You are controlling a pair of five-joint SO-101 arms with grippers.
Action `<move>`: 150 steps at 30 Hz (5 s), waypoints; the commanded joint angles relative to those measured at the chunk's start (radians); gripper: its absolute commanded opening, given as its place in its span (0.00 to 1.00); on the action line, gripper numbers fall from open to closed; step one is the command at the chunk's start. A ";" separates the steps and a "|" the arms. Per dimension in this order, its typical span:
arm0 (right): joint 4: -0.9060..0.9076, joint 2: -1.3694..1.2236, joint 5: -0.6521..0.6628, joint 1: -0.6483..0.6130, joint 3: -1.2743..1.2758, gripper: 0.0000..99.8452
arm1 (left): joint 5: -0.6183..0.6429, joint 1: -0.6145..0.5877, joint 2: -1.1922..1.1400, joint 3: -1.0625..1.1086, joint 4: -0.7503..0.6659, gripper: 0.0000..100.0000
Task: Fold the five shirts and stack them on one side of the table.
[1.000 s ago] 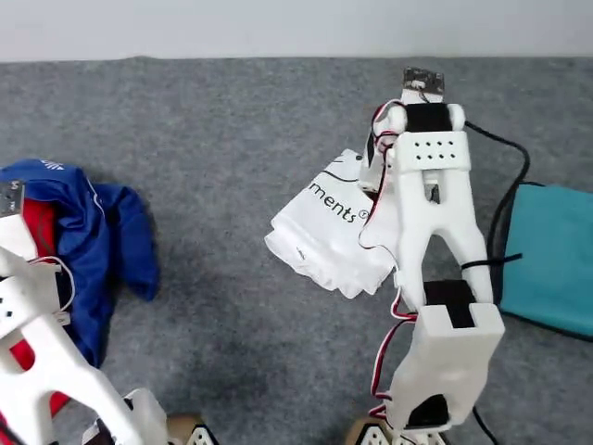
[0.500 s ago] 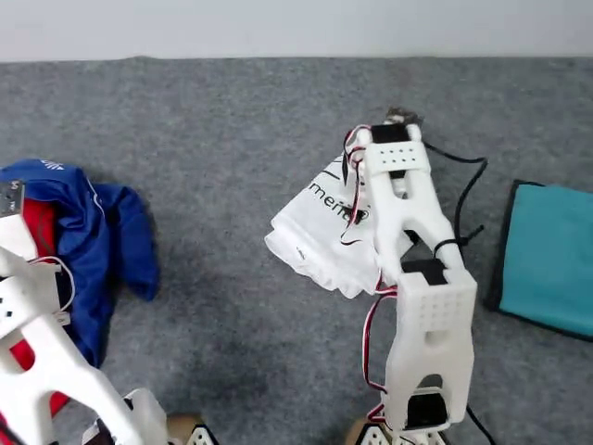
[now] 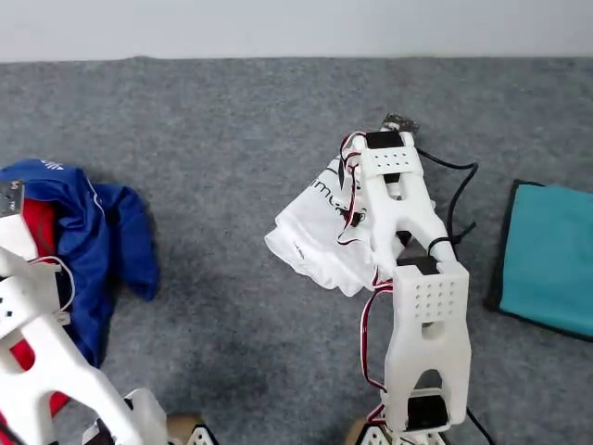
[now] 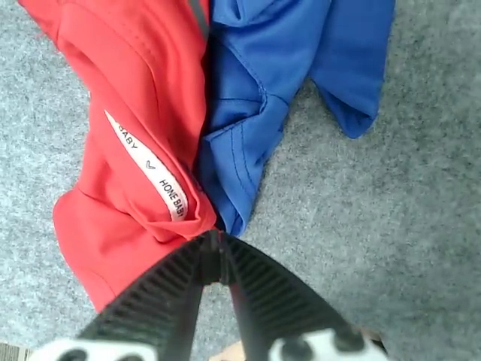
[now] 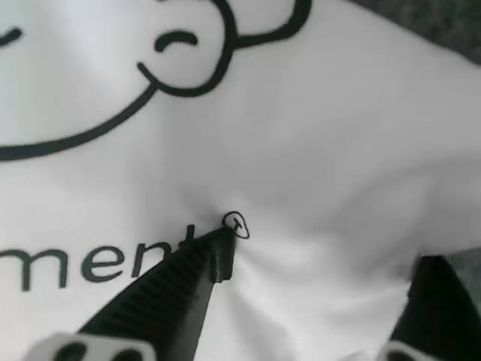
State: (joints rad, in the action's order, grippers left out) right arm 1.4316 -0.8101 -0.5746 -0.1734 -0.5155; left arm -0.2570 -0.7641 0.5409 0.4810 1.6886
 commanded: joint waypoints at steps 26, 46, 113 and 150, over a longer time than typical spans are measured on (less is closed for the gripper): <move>0.366 0.228 0.675 0.217 -0.344 0.01 | -0.008 0.003 0.021 -0.002 -0.043 0.00; 0.366 0.866 1.250 0.552 0.057 0.01 | -0.008 0.003 0.020 -0.002 -0.064 0.00; 0.170 0.489 1.297 0.800 0.049 0.01 | -0.008 0.003 0.025 0.067 -0.074 0.00; 0.008 0.418 1.498 1.161 0.149 0.01 | -0.006 0.003 0.028 0.068 -0.071 0.00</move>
State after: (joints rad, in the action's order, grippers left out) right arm 1.4807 -0.3422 0.8738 0.9191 -0.3590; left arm -0.2570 -0.7641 0.5409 0.5516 1.6287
